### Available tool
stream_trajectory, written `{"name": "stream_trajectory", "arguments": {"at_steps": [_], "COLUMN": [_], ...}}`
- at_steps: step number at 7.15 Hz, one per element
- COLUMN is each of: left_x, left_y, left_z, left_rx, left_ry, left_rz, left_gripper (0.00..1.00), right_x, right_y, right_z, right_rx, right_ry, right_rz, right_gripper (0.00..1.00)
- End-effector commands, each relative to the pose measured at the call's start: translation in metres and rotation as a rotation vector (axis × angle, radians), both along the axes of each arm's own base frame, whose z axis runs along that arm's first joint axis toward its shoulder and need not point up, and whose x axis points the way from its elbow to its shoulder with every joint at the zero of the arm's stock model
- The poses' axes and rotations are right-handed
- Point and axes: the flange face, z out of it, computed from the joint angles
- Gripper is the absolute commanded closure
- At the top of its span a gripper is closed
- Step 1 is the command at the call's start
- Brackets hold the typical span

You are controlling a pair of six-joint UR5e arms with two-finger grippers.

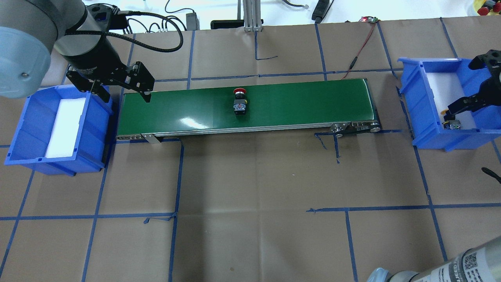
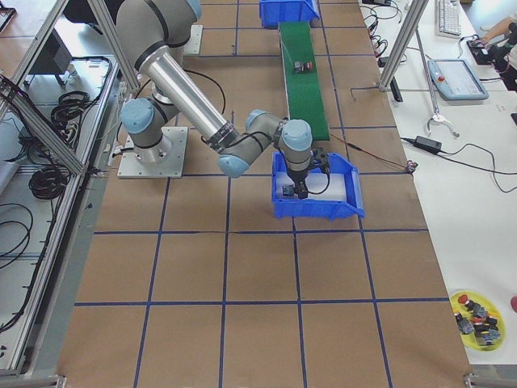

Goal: Transport two buttons from left to right
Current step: 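Lower the yellow button into the right blue bin and release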

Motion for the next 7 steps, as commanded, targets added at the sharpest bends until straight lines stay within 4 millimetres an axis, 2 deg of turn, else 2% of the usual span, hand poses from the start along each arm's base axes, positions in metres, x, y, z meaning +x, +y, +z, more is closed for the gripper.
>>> {"name": "stream_trajectory", "arguments": {"at_steps": [1,2,3,4,5,7], "left_x": [0.000,0.000,0.000,0.000,0.000,0.000], "left_y": [0.000,0.000,0.000,0.000,0.000,0.000], "left_z": [0.000,0.000,0.000,0.000,0.000,0.000], "left_rx": [0.000,0.000,-0.001,-0.001,-0.001,-0.001], "left_ry": [0.000,0.001,0.001,0.001,0.001,0.001], "left_rz": [0.001,-0.001,-0.001,0.001,0.001,-0.004], "left_gripper": [0.00,0.00,0.00,0.00,0.00,0.00], "right_x": [0.020,0.034,0.057,0.084,0.105,0.154], "right_y": [0.007,0.007,0.007,0.011,0.016,0.007], "right_z": [0.060,0.104,0.149,0.166,0.175,0.188], "right_rx": [0.008,0.025,0.028,0.093,0.145,0.142], "right_ry": [-0.014,-0.026,-0.025,-0.077,-0.120,-0.047], "right_rz": [-0.033,-0.045,-0.079,-0.192,-0.287,-0.312], "right_gripper": [0.19,0.18,0.12,0.00,0.00,0.00]}}
